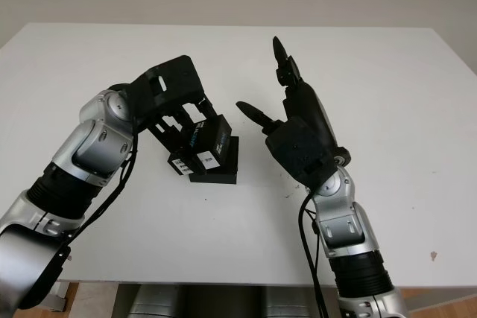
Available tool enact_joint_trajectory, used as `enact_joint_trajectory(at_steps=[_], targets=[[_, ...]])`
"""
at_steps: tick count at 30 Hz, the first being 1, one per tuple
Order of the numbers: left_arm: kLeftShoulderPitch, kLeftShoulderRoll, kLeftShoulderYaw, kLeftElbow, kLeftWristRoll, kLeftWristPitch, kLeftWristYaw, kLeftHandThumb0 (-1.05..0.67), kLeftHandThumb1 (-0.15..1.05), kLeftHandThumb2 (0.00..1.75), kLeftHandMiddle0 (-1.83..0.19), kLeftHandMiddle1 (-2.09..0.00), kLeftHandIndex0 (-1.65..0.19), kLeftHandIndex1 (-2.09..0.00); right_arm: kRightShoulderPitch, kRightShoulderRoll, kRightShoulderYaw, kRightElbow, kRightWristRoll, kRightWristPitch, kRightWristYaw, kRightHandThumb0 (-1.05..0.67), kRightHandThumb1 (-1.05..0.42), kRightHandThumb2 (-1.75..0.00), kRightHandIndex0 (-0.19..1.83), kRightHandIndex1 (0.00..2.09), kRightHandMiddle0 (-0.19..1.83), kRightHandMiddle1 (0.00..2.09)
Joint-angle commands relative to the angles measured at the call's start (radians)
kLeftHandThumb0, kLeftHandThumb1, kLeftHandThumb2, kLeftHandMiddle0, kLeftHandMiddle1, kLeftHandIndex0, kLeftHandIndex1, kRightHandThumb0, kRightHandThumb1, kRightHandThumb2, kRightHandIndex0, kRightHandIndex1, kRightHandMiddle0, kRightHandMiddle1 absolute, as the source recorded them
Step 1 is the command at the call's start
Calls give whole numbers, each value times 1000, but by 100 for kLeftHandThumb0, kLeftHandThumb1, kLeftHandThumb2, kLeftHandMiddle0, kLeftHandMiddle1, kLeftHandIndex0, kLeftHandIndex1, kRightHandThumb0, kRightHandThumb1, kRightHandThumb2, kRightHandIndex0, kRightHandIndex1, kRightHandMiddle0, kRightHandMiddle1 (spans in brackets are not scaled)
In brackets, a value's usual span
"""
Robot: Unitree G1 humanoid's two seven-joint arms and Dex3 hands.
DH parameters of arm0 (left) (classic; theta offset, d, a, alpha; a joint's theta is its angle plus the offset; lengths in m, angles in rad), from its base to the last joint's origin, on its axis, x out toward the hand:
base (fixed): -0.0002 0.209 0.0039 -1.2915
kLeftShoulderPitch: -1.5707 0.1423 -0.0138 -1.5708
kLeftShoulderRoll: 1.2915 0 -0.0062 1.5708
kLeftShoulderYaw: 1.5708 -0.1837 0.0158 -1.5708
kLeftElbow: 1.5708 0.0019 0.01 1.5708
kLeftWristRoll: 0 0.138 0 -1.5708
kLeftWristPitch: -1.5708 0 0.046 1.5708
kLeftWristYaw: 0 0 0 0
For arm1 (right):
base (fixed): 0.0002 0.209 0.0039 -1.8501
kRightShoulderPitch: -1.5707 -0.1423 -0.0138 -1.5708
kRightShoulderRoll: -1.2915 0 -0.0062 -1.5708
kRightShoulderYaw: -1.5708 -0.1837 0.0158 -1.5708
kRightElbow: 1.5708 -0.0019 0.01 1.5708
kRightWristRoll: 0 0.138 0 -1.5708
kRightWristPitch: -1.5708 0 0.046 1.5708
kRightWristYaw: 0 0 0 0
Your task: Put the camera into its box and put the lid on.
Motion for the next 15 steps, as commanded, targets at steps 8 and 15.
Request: enact_joint_trajectory(at_steps=[8, 15], targets=[[-8, -30, -23, 15, 9, -66, 52, -21, 91, 5, -42, -161, -30, -147, -27, -4, -3, 1, -7, 6, 2, -63, -105, -18, -6, 6, 0, 6], [-34, -59, -68, 39, 41, -50, 50, -26, 91, 5, -11, -162, -29, -151, -37, 0, -6, 7, 0, 8, 6, -62, -105, -17, -6, 6, 0, 6]])
